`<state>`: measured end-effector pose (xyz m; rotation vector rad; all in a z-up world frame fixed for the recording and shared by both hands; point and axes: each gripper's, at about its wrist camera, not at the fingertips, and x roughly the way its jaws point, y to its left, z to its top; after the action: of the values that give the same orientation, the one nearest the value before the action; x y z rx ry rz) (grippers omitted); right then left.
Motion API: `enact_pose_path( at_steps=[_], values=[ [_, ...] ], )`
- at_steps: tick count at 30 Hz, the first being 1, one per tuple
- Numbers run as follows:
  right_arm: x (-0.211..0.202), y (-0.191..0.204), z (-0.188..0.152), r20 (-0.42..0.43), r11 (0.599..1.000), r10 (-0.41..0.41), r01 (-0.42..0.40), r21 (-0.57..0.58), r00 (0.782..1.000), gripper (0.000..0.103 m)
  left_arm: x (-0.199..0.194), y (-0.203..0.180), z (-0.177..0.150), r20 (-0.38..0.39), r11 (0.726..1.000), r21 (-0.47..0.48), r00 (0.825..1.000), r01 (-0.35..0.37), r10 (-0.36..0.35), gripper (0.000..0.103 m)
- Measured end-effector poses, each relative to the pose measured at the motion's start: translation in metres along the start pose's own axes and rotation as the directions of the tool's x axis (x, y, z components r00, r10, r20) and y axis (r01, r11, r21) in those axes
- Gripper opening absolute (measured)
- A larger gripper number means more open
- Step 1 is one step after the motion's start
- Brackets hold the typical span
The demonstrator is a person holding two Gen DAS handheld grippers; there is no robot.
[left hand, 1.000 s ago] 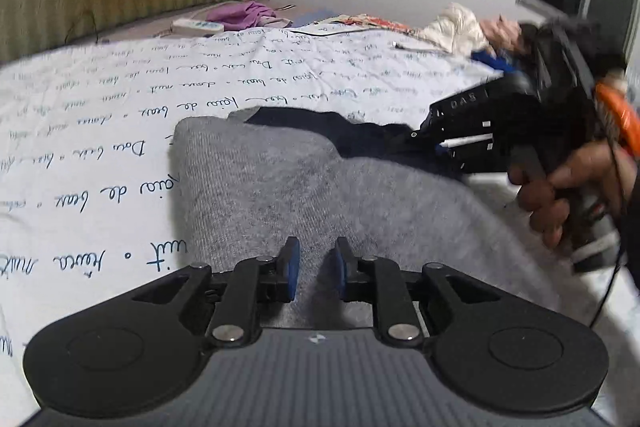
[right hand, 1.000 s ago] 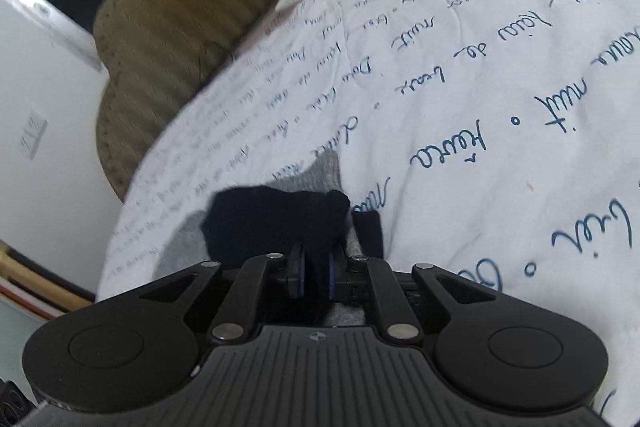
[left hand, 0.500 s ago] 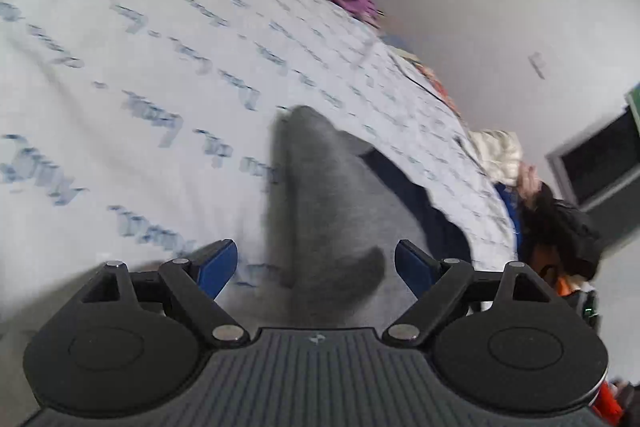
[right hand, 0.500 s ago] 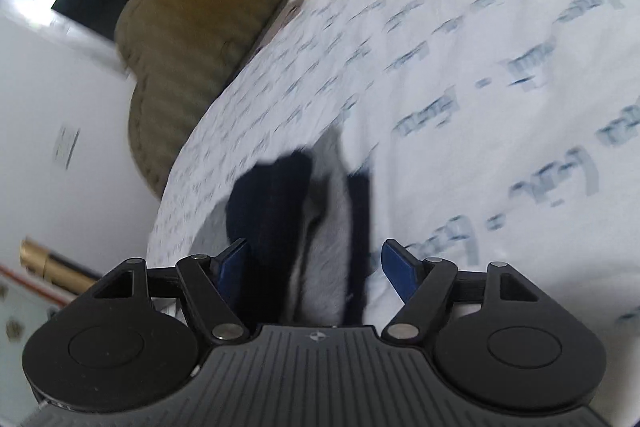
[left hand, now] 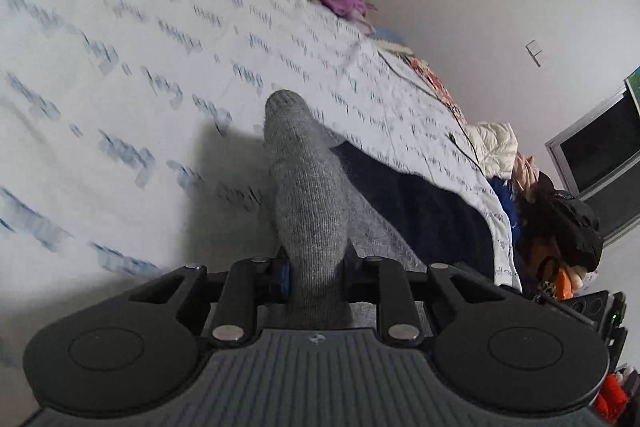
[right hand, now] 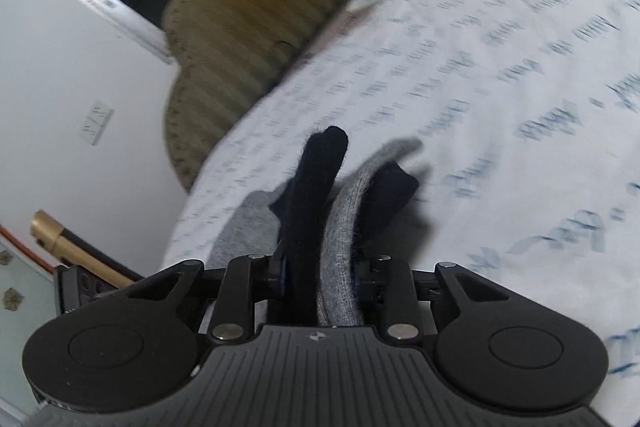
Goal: Fold small clothes
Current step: 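Grasp the folded sweater edge with the left tool while the right tool grasps the navy trim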
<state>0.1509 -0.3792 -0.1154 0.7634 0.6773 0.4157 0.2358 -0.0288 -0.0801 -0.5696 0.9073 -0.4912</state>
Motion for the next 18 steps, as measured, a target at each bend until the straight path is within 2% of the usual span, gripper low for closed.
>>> enact_pose_path(
  at_steps=[5, 7, 9, 10, 11, 12, 14, 15, 16, 18],
  values=[
    [0.046, 0.028, 0.008, -0.034, 0.997, 0.076, -0.076, 0.015, 0.997, 0.03, -0.032, 0.028, 0.05, 0.034, 0.997, -0.02, 0.996, -0.078, 0.078, 0.022],
    [0.073, 0.029, 0.009, -0.059, 0.995, 0.094, -0.091, 0.051, 0.994, 0.03, -0.03, 0.039, 0.067, 0.046, 0.991, 0.013, 0.99, -0.132, 0.131, 0.024],
    [0.099, 0.025, 0.007, -0.068, 0.996, 0.066, -0.063, 0.059, 0.995, 0.031, -0.017, 0.055, 0.076, 0.032, 0.98, 0.024, 0.98, -0.197, 0.196, 0.027],
    [0.11, 0.02, 0.005, -0.077, 0.997, 0.044, -0.039, 0.066, 0.996, 0.036, -0.01, 0.065, 0.076, 0.012, 0.974, 0.01, 0.974, -0.225, 0.224, 0.029],
    [0.119, 0.014, 0.003, -0.09, 0.997, 0.007, 0.0, 0.081, 0.996, 0.043, -0.006, 0.073, 0.073, -0.001, 0.973, -0.007, 0.973, -0.231, 0.231, 0.035],
    [0.122, 0.007, 0.001, -0.1, 0.993, -0.029, 0.04, 0.11, 0.995, 0.046, -0.01, 0.08, 0.067, 0.007, 0.975, -0.038, 0.976, -0.217, 0.217, 0.038],
    [0.11, -0.004, -0.003, -0.082, 0.983, 0.02, -0.004, 0.186, 0.996, 0.052, -0.028, 0.085, 0.052, 0.044, 0.984, -0.082, 0.986, -0.159, 0.163, 0.051],
    [0.099, -0.005, -0.005, -0.067, 0.979, 0.03, -0.015, 0.204, 0.997, 0.054, -0.039, 0.083, 0.043, 0.063, 0.987, -0.065, 0.986, -0.148, 0.152, 0.052],
    [0.086, -0.004, -0.006, -0.055, 0.98, 0.034, -0.023, 0.196, 0.998, 0.06, -0.049, 0.08, 0.033, 0.086, 0.985, -0.041, 0.982, -0.166, 0.169, 0.052],
    [0.061, 0.001, -0.015, -0.048, 0.988, 0.043, -0.036, 0.148, 0.998, 0.062, -0.064, 0.074, 0.013, 0.103, 0.975, 0.013, 0.97, -0.223, 0.221, 0.052]
  ],
)
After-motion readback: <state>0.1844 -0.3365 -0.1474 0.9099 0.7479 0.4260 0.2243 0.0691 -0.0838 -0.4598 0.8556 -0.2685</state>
